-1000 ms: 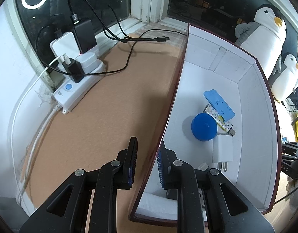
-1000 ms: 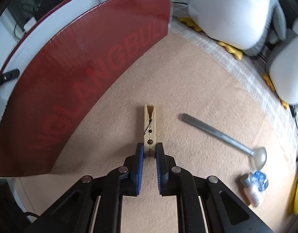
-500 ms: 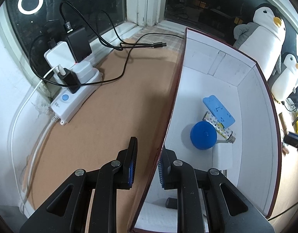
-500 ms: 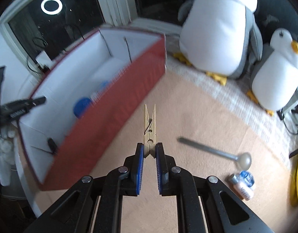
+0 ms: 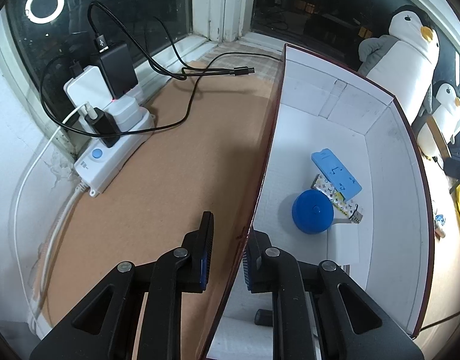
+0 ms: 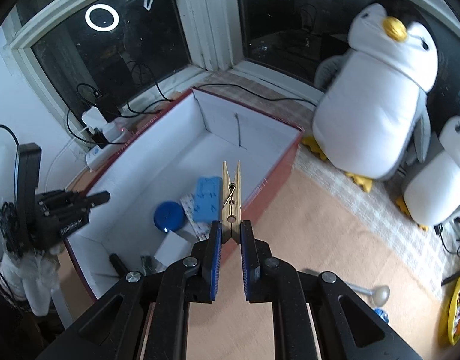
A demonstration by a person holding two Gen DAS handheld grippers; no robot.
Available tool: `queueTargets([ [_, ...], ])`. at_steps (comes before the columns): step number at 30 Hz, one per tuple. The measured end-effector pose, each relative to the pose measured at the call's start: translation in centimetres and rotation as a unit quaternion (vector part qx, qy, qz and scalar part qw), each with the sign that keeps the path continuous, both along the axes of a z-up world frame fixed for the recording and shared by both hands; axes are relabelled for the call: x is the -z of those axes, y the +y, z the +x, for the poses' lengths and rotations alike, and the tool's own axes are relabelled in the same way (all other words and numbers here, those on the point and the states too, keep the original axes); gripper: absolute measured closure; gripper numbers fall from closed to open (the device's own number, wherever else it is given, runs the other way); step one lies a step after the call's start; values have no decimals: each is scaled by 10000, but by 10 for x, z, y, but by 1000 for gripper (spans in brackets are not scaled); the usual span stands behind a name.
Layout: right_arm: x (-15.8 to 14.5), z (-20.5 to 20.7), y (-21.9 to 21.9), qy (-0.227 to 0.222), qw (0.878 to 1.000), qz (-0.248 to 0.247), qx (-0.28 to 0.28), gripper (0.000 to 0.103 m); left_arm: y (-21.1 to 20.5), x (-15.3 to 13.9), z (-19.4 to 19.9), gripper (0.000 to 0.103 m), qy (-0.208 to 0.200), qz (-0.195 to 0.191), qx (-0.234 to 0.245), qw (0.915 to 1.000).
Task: Organize rigid objects
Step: 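Carry the clothespin with the right tool and release it into the box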
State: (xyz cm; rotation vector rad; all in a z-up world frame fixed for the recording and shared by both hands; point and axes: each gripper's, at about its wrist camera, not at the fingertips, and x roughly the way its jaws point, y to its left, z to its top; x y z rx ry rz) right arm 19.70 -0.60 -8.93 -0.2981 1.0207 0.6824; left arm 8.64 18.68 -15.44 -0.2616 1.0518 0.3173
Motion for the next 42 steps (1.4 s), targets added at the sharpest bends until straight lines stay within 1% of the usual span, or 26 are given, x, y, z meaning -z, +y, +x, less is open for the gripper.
queueTargets([
  [6, 3, 15, 24, 100, 9999, -65, -35, 92, 1, 1, 0, 89, -33, -34, 11, 10000],
  [14, 19, 41, 50, 289, 9992, -255, 78, 92, 0, 2, 0, 90, -47, -24, 28, 10000],
  [23, 37, 59, 76, 288, 9974, -657, 106, 92, 0, 2, 0, 90, -52, -33, 27, 10000],
  [32, 56, 70, 87, 378, 9950, -900, 203, 92, -1, 2, 0, 90, -53, -39, 26, 10000],
  [39, 61, 72, 86, 417, 9945, -938, 224, 92, -2, 2, 0, 90, -52, -36, 26, 10000],
  [41, 61, 72, 86, 410, 9948, -908, 202, 88, -2, 2, 0, 90, -54, -38, 26, 10000],
  [42, 59, 70, 85, 375, 9950, -902, 194, 80, -2, 2, 0, 90, -52, -33, 27, 10000],
])
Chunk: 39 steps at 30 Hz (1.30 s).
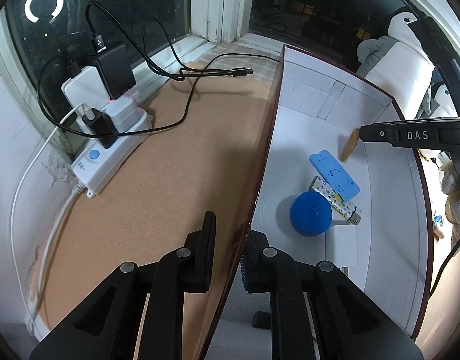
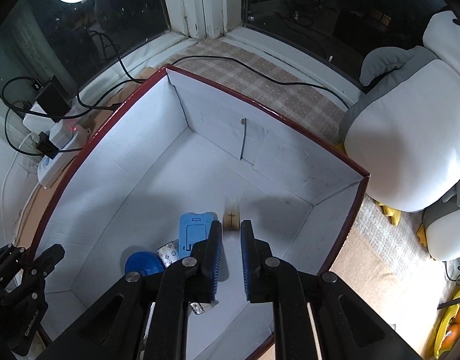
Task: Organize rigid objects
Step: 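Carry the clothespin with the right tool and release it into the box, then move the right tool back and grasp the pink-white lotion bottle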
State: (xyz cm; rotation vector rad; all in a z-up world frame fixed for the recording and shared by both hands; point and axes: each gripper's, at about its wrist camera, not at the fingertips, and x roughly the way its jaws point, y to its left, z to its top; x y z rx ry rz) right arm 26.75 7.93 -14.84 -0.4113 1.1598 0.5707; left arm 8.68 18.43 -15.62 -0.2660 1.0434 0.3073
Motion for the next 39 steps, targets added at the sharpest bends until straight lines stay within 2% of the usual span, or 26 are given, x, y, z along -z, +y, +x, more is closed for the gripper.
queueTargets([
  [1, -2, -2, 0, -40, 10000, 17, -13, 70, 0, 0, -1, 90, 1, 4, 3, 10000],
  [3, -6, -6, -1, -101, 9999, 78, -38, 65, 0, 0, -1, 90, 11, 14, 12, 10000],
  [12, -27, -31, -20, -142, 9980, 609, -40, 65, 1, 1, -11, 90, 74, 4, 6, 10000],
  [19, -47, -64, -57, -378, 9950, 919, 61, 65, -2, -1, -23, 90, 111, -15, 11, 9999],
  [24, -54, -88, -104, -506, 9924, 1084, 301, 65, -5, -1, -31, 90, 146, -2, -29, 9999],
  [30, -53, -105, -174, -603, 9866, 1214, 905, 65, -6, -3, -37, 90, 165, 30, -78, 9998],
  [35, -38, -113, -237, -510, 9798, 1248, 1476, 65, -7, -4, -41, 90, 180, 46, -111, 9998],
  [39, -18, -117, -282, -425, 9762, 1038, 1854, 65, -6, -4, -44, 90, 194, 46, -153, 9997],
])
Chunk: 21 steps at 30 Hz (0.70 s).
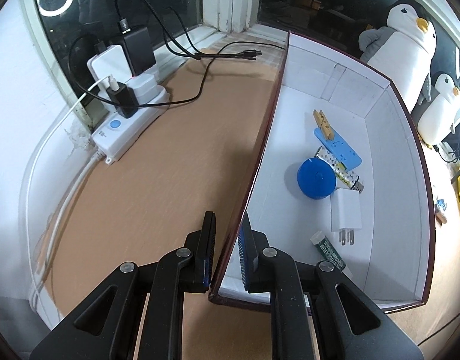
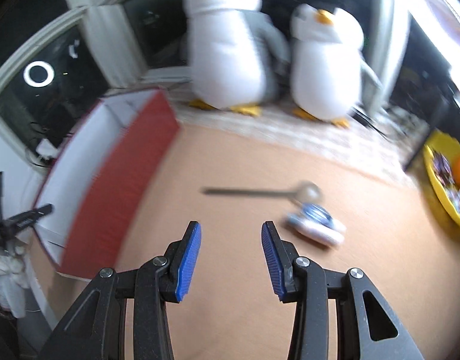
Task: Organize rigid objects
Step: 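Move the right tool back and grasp the pink-white lotion bottle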
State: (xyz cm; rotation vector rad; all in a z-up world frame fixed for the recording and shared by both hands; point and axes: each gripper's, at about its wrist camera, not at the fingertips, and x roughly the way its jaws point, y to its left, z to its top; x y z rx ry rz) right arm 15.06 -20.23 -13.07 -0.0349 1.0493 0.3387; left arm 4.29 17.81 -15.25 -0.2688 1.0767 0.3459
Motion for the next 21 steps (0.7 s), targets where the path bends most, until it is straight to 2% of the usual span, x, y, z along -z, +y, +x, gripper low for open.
queueTargets([
  [5, 17, -4, -39, 147, 9996, -63, 252, 65, -1, -2, -1, 90, 8, 33, -30, 10000],
  [10, 30, 4, -58, 260, 9991, -122, 321, 65, -3, -2, 0, 90, 32, 63, -27, 10000],
  [18, 44, 29, -57, 398, 9990, -175, -45, 65, -4, -2, 1, 90, 67, 118, -53, 9999],
  [21, 50, 40, -46, 440, 9981, -362, -218, 65, -4, -2, 2, 90, 75, 120, -66, 9999],
])
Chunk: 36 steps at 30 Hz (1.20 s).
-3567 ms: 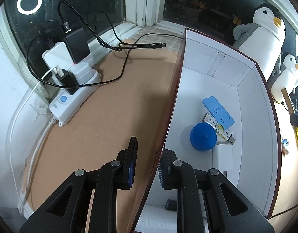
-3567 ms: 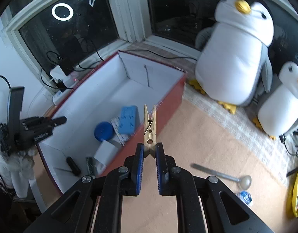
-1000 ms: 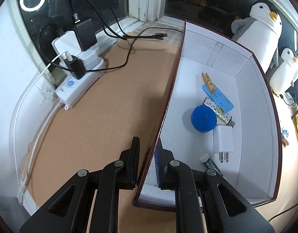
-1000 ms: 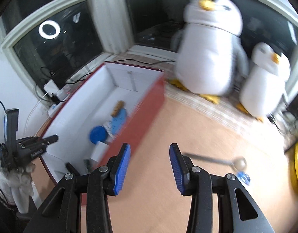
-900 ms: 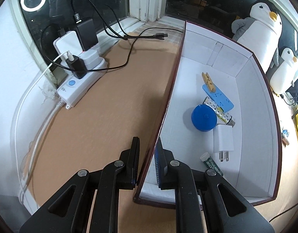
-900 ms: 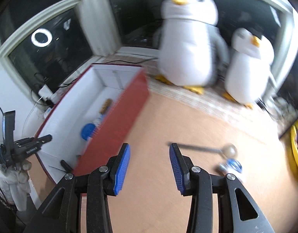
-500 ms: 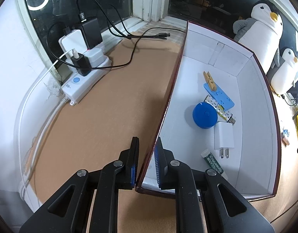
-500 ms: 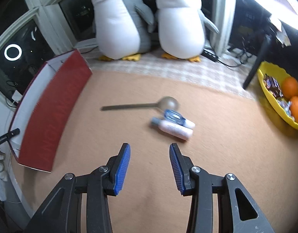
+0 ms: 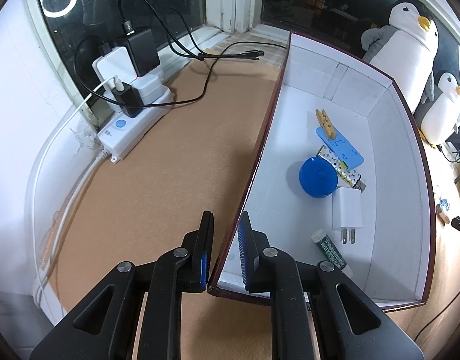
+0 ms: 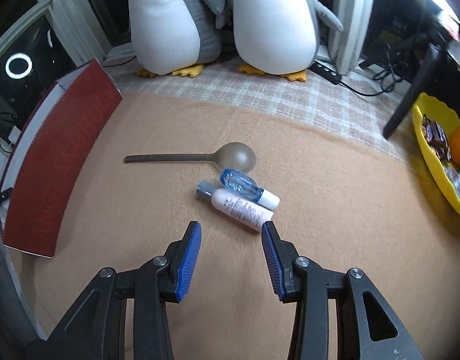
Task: Organize rigid objects
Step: 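Move the right tool back and grasp the pink-white lotion bottle, then carry the lotion bottle with the right tool and release it into the box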
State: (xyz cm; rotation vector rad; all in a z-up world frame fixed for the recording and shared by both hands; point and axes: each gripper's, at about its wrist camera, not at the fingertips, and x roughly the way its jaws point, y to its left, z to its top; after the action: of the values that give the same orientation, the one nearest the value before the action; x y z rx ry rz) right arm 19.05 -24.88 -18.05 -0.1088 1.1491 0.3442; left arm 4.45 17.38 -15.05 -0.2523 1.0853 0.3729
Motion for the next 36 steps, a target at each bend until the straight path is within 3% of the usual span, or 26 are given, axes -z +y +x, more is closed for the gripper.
queueTargets([
  [9, 14, 20, 27, 152, 9968, -578, -531, 65, 0, -1, 0, 90, 4, 9, -23, 10000],
  [13, 20, 19, 40, 307, 9933, -764, -816, 73, 1, -1, -1, 90, 3, 7, -23, 10000],
  [18, 35, 10, 50, 457, 9872, -1073, -1084, 74, 1, -1, -1, 90, -1, 3, -22, 10000],
  [20, 36, 8, 47, 458, 9885, -999, -1040, 75, 1, 0, -1, 90, -2, 4, -17, 10000],
  [22, 37, 7, 43, 519, 9908, -842, -921, 85, 1, 0, -1, 90, -2, -5, -21, 10000],
  [28, 34, -4, 41, 402, 9942, -702, -704, 85, 2, 1, -2, 90, -16, -36, -13, 10000],
  [36, -17, -21, 65, -31, 9974, 16, -725, 85, 3, 3, 0, 90, -49, -64, 7, 10000],
])
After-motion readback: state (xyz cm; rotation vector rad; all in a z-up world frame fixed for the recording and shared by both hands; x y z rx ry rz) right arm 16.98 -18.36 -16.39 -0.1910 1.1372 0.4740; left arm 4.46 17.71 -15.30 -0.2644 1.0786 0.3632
